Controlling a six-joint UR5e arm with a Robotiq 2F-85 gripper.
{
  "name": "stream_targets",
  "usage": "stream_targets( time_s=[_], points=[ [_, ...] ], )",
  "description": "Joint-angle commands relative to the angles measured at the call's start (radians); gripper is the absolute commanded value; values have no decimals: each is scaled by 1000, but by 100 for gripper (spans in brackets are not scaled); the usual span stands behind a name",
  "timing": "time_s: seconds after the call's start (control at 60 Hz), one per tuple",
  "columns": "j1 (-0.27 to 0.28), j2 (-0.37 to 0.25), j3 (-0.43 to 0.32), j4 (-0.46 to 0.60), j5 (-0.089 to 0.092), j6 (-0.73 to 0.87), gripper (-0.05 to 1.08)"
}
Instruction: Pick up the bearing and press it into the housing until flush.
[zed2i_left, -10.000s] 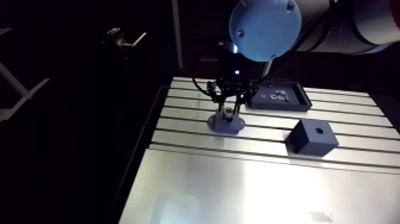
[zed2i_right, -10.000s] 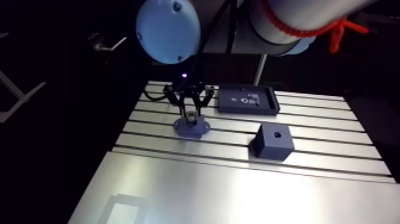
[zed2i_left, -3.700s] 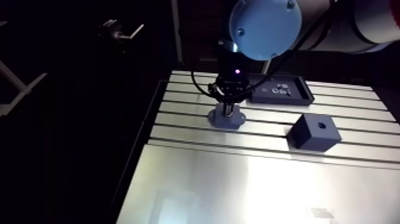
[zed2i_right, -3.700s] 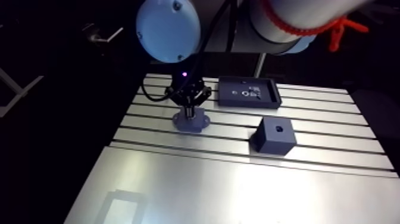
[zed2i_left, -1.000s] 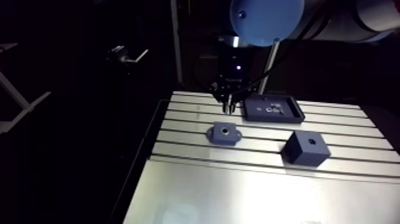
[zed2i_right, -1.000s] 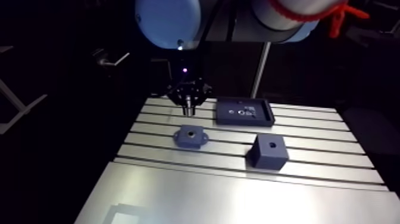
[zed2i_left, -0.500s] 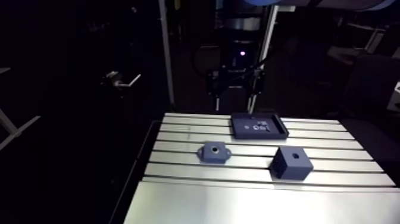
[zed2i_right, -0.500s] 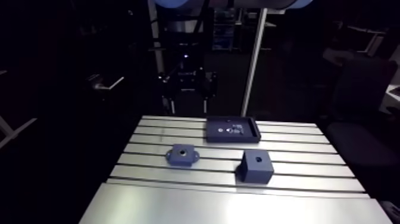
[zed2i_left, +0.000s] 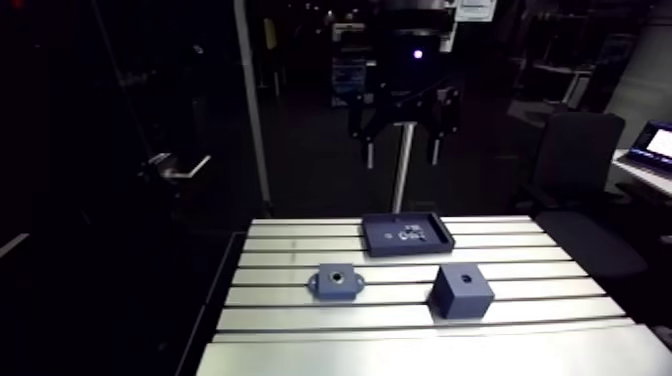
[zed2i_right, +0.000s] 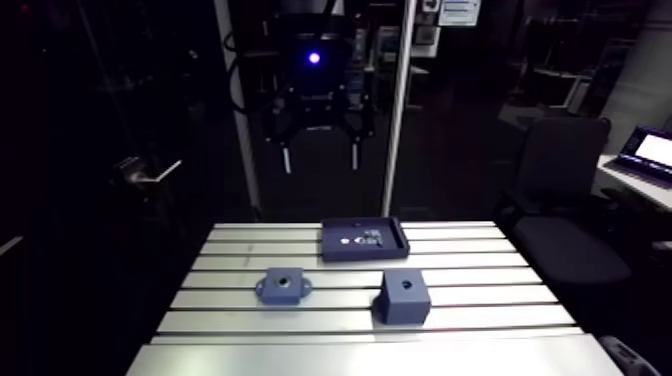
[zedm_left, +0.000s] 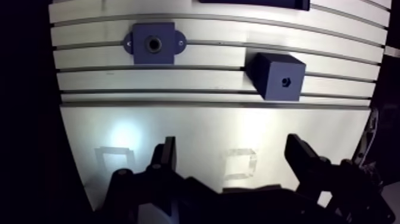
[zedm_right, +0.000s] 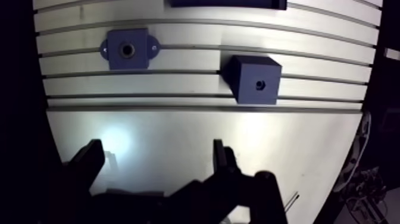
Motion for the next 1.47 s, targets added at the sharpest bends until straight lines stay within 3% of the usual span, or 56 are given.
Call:
stream_targets(
  time_s=[0.017,0.167,0.467,0.683,1.467],
  points=[
    [-24,-19,-80,75,2,-5,0],
    [-27,-19,-98,75,23,-5,1],
    [-27,-8,-121,69,24,-4,1],
    [-25,-5,-146,70,34,-4,1],
    [-22,-3,-137,69,35,-4,1]
  ],
)
